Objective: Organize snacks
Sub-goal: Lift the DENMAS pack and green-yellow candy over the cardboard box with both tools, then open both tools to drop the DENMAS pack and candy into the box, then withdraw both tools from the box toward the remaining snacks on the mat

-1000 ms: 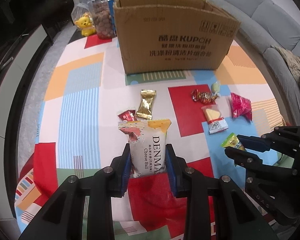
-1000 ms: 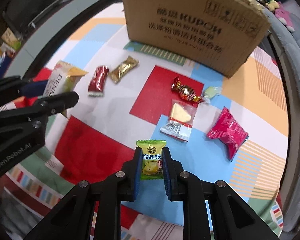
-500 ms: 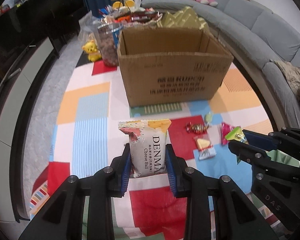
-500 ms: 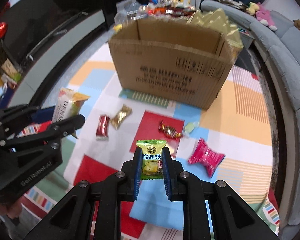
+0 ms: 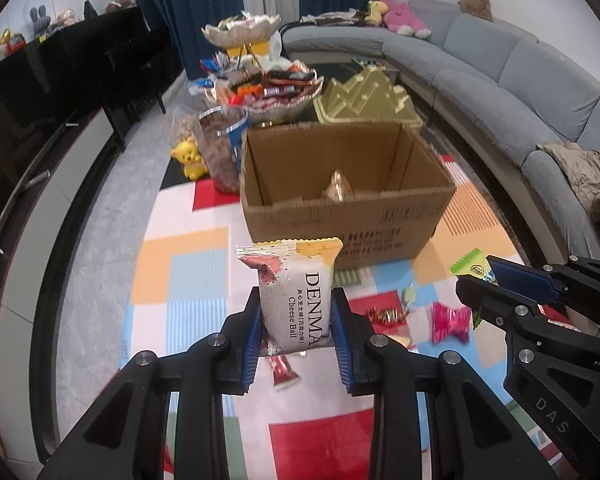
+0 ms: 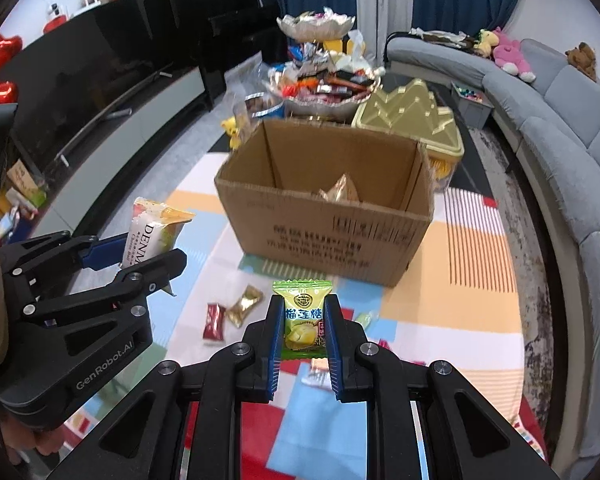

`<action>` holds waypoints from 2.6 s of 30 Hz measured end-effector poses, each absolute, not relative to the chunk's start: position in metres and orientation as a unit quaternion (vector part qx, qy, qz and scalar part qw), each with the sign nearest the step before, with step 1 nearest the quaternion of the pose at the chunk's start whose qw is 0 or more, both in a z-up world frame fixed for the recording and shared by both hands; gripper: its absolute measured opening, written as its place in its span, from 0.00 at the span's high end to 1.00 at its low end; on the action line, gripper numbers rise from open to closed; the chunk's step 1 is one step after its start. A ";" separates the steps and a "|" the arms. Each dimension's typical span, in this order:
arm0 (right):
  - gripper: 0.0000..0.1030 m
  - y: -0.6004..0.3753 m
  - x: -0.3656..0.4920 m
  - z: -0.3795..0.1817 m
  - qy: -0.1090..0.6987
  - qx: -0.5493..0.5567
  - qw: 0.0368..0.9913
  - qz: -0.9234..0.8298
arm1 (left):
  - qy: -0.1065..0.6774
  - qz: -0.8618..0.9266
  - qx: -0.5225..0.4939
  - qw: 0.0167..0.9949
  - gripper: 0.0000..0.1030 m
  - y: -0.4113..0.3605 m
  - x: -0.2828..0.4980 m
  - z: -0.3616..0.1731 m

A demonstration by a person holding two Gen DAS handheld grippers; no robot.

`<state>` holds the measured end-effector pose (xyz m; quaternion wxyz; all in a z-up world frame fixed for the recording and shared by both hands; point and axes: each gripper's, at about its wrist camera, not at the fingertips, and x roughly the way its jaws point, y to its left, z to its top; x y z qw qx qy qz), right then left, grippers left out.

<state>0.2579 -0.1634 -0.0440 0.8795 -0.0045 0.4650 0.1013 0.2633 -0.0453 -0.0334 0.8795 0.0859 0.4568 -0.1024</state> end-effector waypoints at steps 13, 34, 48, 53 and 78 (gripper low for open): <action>0.80 -0.185 0.298 -0.013 0.426 0.017 0.902 0.074 | 0.425 -0.106 0.082 0.895 0.69 -0.060 0.305 -0.002; 0.80 -0.195 0.383 -0.028 0.421 0.032 0.904 0.061 | 0.418 -0.088 0.059 0.902 0.69 -0.066 0.395 -0.025; 0.68 -0.195 0.417 -0.050 0.434 0.028 0.898 0.066 | 0.437 -0.089 0.060 0.893 0.64 -0.068 0.424 -0.050; 0.48 -0.198 0.416 -0.049 0.431 0.027 0.900 0.057 | 0.432 -0.080 0.067 0.896 0.41 -0.065 0.421 -0.049; 0.35 -0.209 0.368 -0.011 0.399 0.011 0.917 0.021 | 0.405 -0.070 0.068 0.909 0.22 -0.052 0.368 -0.010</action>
